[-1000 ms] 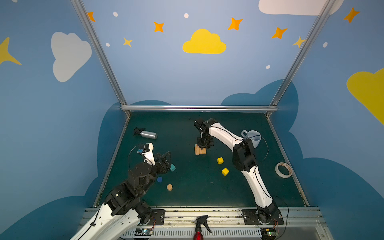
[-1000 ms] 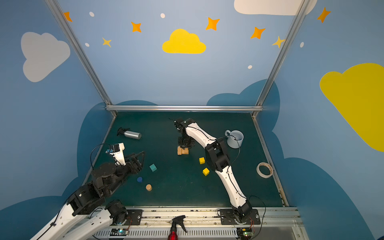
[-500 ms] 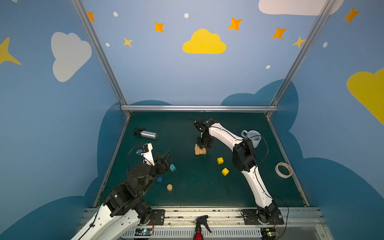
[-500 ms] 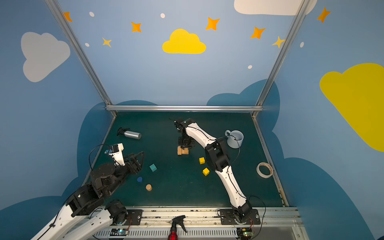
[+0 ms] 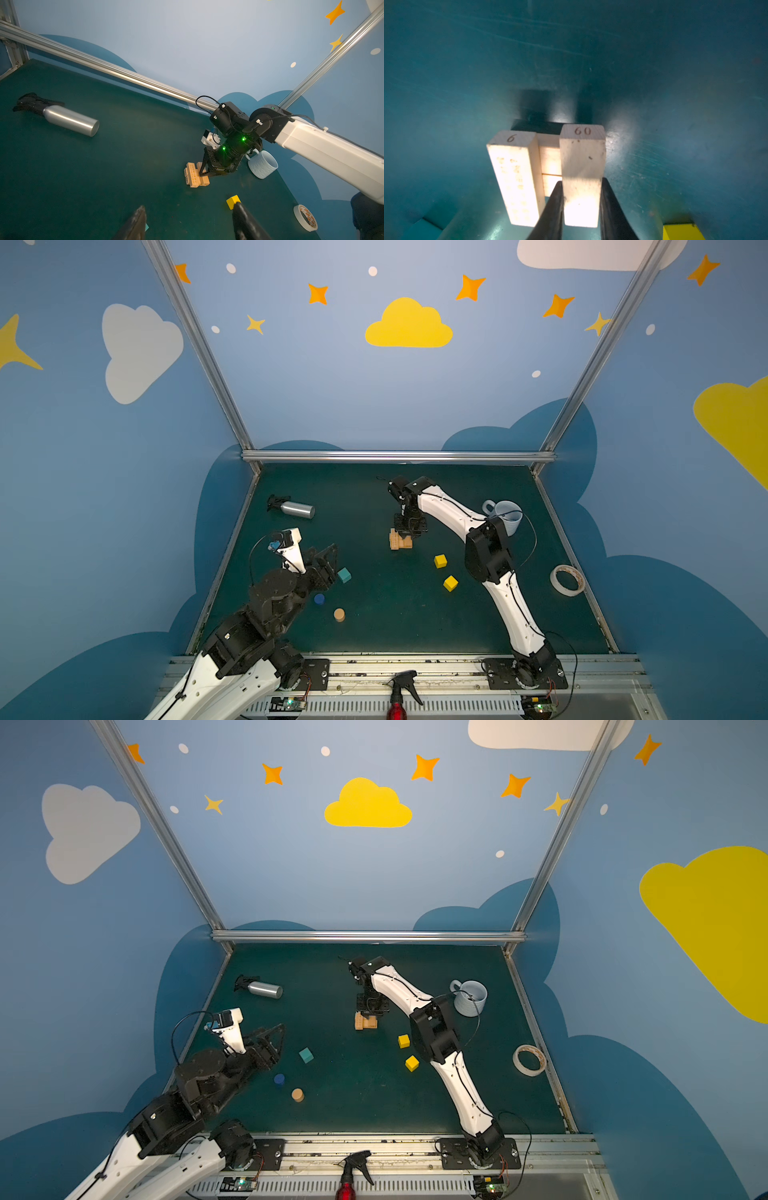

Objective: Build the wood block tower
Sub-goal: 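Open the right gripper to release plank 60 on the stack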

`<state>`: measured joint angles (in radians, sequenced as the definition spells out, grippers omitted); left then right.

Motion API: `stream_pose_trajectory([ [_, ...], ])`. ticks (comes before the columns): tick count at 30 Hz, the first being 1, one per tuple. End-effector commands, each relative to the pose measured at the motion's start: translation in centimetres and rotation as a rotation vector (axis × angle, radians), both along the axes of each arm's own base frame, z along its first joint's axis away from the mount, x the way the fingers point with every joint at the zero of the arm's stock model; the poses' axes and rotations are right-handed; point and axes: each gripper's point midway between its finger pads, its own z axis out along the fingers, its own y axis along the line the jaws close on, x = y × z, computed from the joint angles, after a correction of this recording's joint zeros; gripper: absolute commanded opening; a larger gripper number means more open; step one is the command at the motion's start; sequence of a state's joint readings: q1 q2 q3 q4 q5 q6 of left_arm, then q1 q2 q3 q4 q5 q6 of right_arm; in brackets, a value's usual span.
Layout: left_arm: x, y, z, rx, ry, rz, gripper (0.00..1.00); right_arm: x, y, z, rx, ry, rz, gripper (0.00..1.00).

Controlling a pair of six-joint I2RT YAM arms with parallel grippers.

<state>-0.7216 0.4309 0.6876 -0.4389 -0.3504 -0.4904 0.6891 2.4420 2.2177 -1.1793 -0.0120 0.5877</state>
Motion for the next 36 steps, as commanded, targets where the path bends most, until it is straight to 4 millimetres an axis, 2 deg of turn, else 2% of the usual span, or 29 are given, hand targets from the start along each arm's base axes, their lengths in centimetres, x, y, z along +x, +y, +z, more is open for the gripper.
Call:
stream_pose_trajectory([
  [1, -0.07, 0.42, -0.53, 0.013, 0.007, 0.014, 0.65, -0.55, -0.35, 0.14, -0.020, 0.013, -0.004, 0.25],
  [27, -0.20, 0.30, -0.44, 0.003, 0.006, 0.005, 0.65, -1.17, -0.61, 0.63, -0.033, 0.008, -0.006, 0.24],
  [36, -0.20, 0.40, -0.46, 0.003, 0.006, 0.010, 0.65, -0.92, -0.48, 0.93, -0.027, -0.004, -0.009, 0.33],
])
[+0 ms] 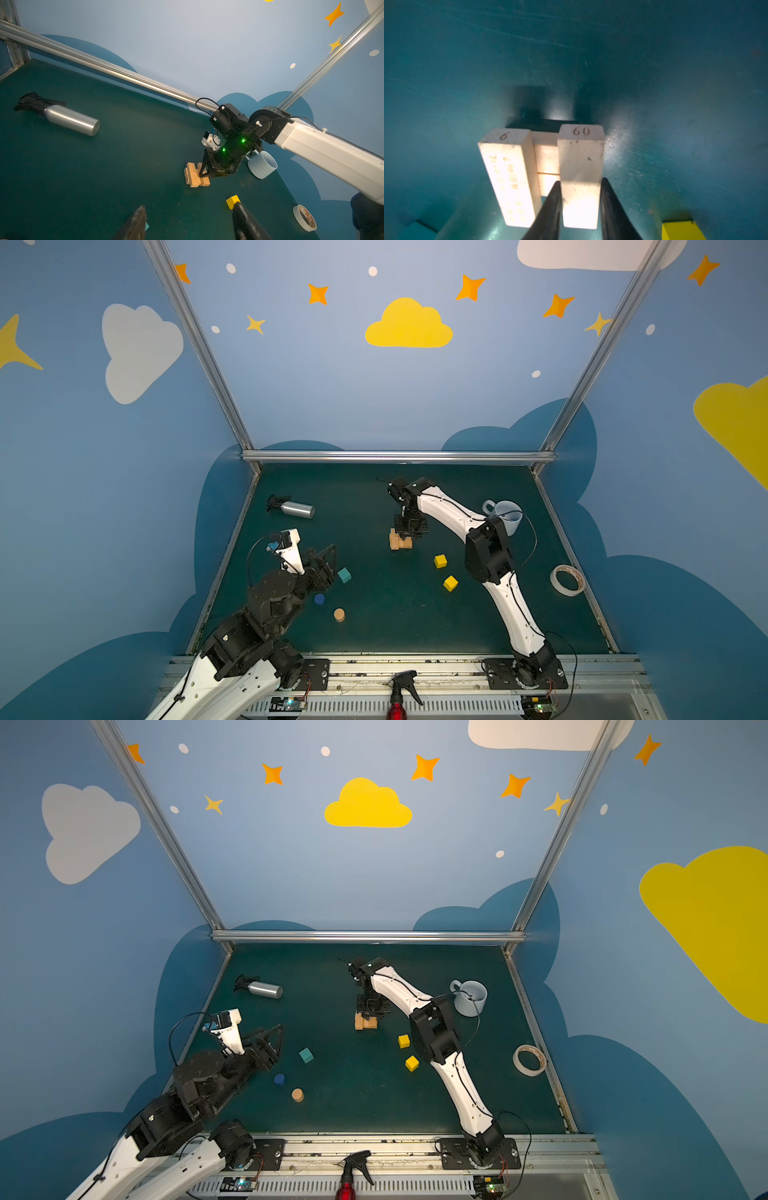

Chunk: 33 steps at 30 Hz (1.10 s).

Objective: Build the wood block tower
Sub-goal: 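Open the right gripper to release plank 60 on the stack, then raise and withdraw the right gripper while the left gripper reaches toward the teal cube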

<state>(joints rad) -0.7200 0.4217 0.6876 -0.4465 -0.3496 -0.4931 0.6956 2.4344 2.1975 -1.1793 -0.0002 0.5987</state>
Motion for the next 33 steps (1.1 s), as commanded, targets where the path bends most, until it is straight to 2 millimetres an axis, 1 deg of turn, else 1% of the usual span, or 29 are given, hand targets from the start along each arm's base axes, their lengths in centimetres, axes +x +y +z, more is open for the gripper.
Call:
stream_pose_trajectory([
  [1, -0.1, 0.3, -0.4, 0.006, 0.005, 0.008, 0.65, -0.4, -0.3, 1.2, -0.010, -0.009, -0.005, 0.34],
  [9, -0.1, 0.3, -0.4, 0.006, 0.005, 0.007, 0.65, -0.3, -0.3, 2.0, -0.003, -0.026, -0.006, 0.37],
  [24, 0.0, 0.2, -0.5, 0.006, 0.008, 0.007, 0.65, -0.1, -0.4, 4.8, 0.018, -0.080, -0.004, 0.47],
  [27, 0.0, 0.2, -0.6, 0.008, 0.009, 0.007, 0.65, -0.1, -0.7, 5.7, 0.014, -0.095, -0.001, 0.48],
  [33, 0.2, -0.1, -1.0, 0.027, 0.026, 0.005, 0.66, -0.4, -1.3, 8.7, 0.022, -0.156, 0.012, 0.52],
])
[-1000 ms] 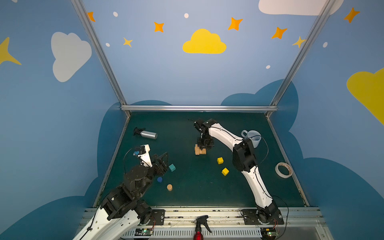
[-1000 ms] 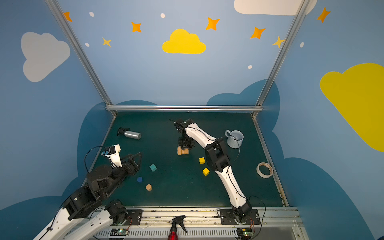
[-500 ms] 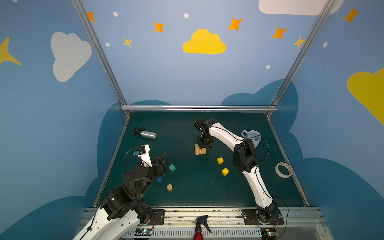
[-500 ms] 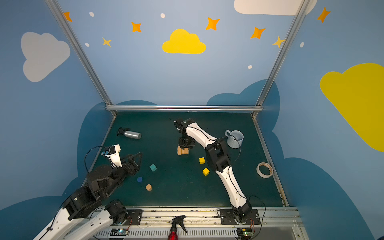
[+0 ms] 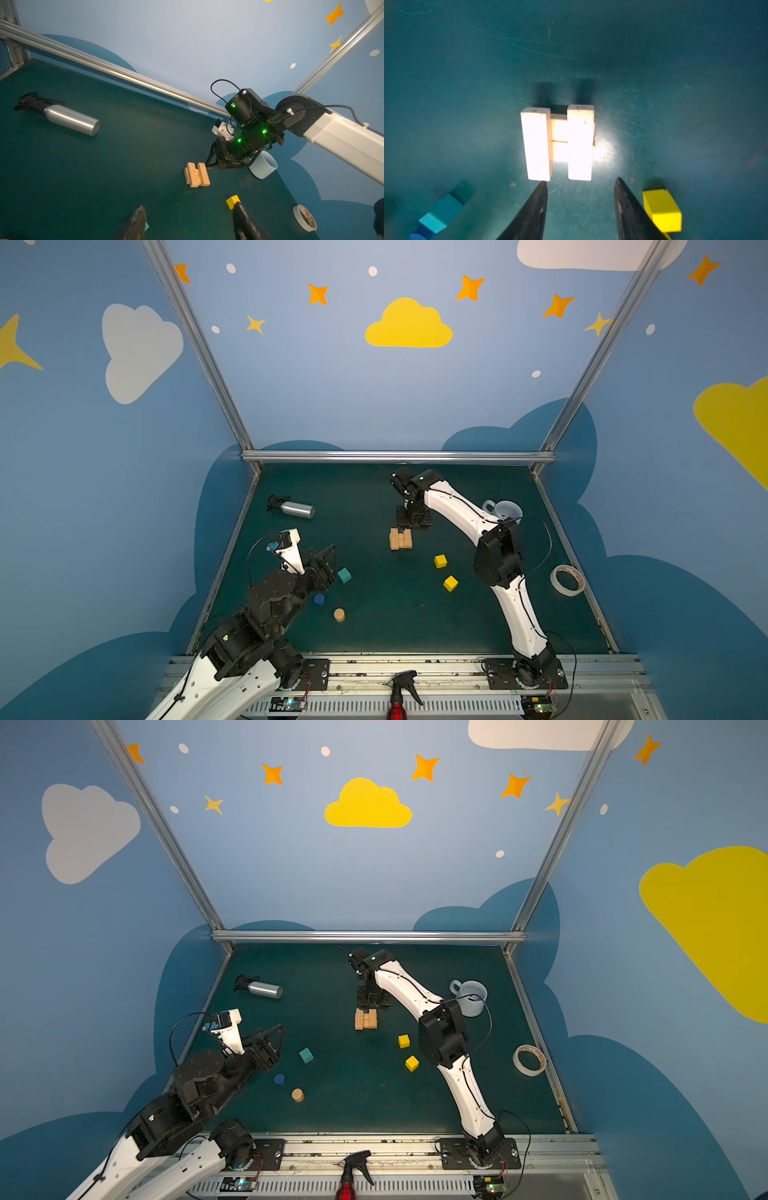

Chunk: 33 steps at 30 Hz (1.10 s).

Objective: Build the wood block tower
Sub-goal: 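Raise and withdraw the right gripper while the left gripper reaches toward the teal cube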

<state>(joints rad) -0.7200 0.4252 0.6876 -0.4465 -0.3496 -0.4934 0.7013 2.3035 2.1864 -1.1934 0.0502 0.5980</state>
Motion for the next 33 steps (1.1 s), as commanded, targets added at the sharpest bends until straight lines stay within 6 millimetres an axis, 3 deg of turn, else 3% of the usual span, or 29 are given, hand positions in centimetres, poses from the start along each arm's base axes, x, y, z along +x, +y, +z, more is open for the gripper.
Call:
stream_pose_trajectory([
  [1, 0.3, -0.1, -1.2, 0.034, 0.030, 0.006, 0.66, -0.9, -0.9, 3.5, -0.001, -0.056, 0.016, 0.53],
  [15, 2.1, -0.8, -3.9, 0.166, 0.145, 0.030, 0.75, -3.4, -3.3, 8.9, 0.097, -0.211, 0.051, 0.62],
  [25, 3.4, -1.4, -6.0, 0.212, 0.229, 0.034, 0.77, -5.5, -5.8, 9.4, 0.144, -0.241, 0.071, 0.76],
  [33, 4.5, -1.6, -8.0, 0.270, 0.311, 0.044, 0.79, -7.0, -8.2, 7.8, 0.129, -0.212, 0.082, 0.83],
])
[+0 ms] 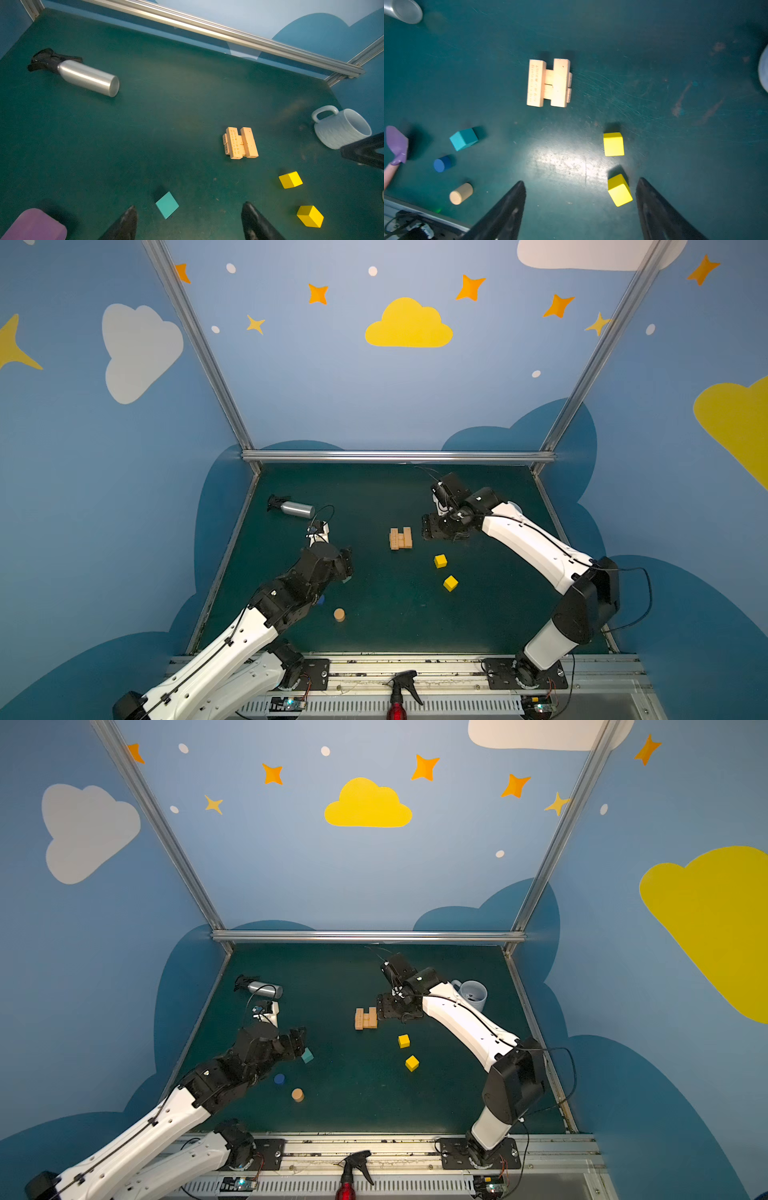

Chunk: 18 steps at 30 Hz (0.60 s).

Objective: Build the wood block tower
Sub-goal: 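Raise and withdraw the right gripper while the left gripper reaches toward the teal cube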

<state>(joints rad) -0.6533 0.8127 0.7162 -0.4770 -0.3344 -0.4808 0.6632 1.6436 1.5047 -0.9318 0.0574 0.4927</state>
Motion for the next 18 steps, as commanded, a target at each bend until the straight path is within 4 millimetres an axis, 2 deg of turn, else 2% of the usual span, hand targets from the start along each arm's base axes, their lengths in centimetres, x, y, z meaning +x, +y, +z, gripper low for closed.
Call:
stream_pose_trajectory([
  [1, 0.3, 0.0, 0.1, 0.021, 0.018, -0.003, 0.79, -0.5, -0.8, -0.5, 0.000, 0.002, 0.020, 0.83],
  [7, 0.7, -0.3, -1.8, 0.019, 0.098, -0.017, 0.83, -1.1, -2.4, -2.6, -0.012, 0.049, 0.003, 0.83],
  [10, 0.6, -0.2, -3.6, 0.032, 0.188, -0.024, 0.84, -1.4, -2.9, -3.5, -0.016, 0.063, -0.002, 0.83],
  [14, 1.1, 1.1, -6.5, 0.043, 0.299, 0.059, 0.84, -1.5, -3.5, -4.5, -0.006, 0.072, -0.016, 0.83],
  [18, 1.5, 0.9, -8.9, 0.000, 0.416, 0.094, 0.83, -1.5, -4.0, -4.8, 0.005, 0.075, -0.024, 0.83],
])
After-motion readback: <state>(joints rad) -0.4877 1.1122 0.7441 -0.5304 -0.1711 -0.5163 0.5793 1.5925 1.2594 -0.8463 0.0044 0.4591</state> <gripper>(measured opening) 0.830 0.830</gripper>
